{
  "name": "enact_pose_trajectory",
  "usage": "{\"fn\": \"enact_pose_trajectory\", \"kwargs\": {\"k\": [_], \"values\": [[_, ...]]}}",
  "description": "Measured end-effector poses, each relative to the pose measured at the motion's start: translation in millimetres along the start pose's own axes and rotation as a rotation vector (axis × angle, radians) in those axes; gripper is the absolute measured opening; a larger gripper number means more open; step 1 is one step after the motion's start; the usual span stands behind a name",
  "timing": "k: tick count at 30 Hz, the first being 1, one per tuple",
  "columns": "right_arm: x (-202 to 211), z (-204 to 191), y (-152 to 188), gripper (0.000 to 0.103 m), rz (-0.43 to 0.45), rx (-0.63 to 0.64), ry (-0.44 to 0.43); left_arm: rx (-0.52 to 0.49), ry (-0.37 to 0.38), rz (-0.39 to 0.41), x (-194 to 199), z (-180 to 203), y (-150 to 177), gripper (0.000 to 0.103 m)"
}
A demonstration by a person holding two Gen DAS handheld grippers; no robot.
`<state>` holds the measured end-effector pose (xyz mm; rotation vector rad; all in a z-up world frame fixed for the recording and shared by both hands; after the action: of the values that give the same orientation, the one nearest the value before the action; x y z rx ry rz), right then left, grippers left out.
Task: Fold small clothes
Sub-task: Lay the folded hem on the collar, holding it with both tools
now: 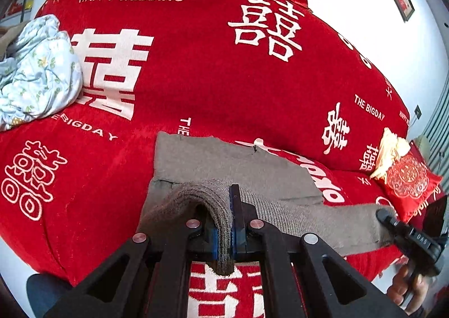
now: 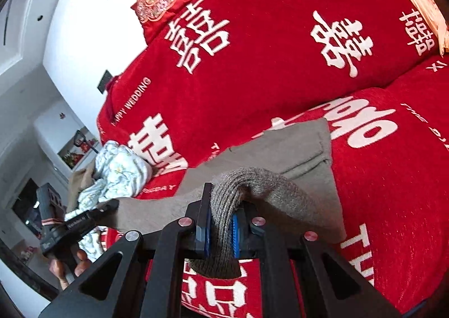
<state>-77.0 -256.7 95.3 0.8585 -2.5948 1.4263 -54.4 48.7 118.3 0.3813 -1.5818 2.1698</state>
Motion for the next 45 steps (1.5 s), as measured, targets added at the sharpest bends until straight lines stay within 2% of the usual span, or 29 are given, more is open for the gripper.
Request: {"fn": "enact_pose_trajectory", "kwargs": {"k": [7,19,45], "values": [[-27.0,16.7,-3.7,0.012,-0.030,0.000,0.069,0.029,-0.034,-0.018,-26.5,-2.9,-1.9,0.006],[-77.5,26.9,-12.3,0.012,-0.077,0.047,0.138,0.050,-0.088,-0.054,-72.1,-15.7,-2.8,0.006],[-174.6,66.4,-31.9,0.012,-0.175,-0.010,0.224,0.016,-0.168,-0.183,-176.2,-26.6,-19.0,0.006]]}}
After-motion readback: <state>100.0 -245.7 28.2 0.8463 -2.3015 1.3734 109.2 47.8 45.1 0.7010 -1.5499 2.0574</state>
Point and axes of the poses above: each gripper's, at about its wrist camera, not at the fingertips, and x roughly against the way its jaws point, z to its right, y to its underside, the point moved 8 cm from there along -x, roughly the way its jaws point, and after that the axes turned 10 degrees about z, right-handed, at the moved point
